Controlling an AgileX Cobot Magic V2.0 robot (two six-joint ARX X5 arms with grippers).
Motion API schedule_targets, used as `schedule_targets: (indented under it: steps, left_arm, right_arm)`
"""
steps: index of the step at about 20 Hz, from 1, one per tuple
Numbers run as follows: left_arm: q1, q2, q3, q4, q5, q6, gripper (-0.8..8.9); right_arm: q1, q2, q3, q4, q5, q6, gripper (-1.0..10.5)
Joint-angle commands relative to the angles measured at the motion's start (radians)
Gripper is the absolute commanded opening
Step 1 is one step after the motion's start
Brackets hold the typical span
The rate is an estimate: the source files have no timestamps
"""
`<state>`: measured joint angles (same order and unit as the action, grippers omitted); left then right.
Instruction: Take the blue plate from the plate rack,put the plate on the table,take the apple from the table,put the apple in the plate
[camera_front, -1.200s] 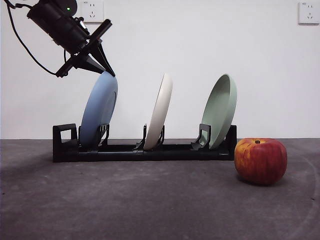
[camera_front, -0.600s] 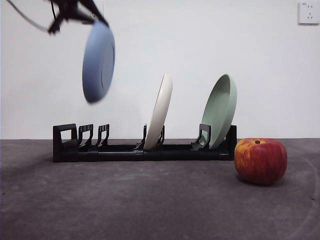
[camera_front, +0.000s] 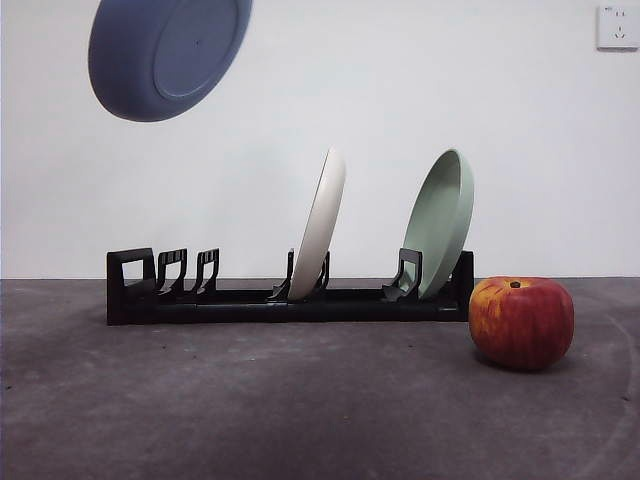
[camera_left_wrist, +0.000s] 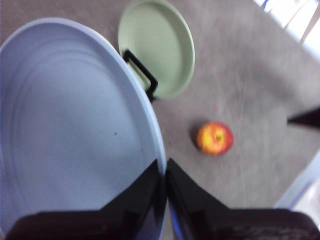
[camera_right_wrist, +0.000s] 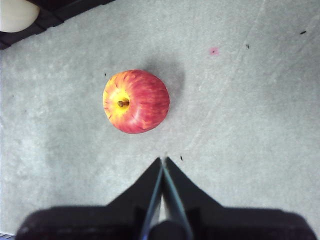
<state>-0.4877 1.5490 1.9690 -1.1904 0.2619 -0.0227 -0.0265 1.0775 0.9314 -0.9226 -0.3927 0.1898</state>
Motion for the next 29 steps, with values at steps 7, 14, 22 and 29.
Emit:
schedule_targets:
  steps: [7,14,22,29]
  left_arm:
    - [-0.390,-0.050,-0.274,0.035,-0.368,0.051,-0.09]
    - [-0.584,-0.042,-0.811,0.459,-0.507,0.110,-0.09]
    - [-0.609,0.105,-0.896,0.505,-0.495,0.239,-0.08]
    - [-0.613,0.120,-0.894,0.503,-0.460,0.232,0.74]
  right_arm:
    - [0.001,0.001,0.002,-0.010,0.001,0.000,0.0]
    - [0.001,0.001,0.002,-0.024,0.001,0.002,0.0]
    - [0.001,0.001,0.003,-0.010,0.008,0.002,0.0]
    - [0.001,0.001,0.003,-0.027,0.084,0.001,1.7]
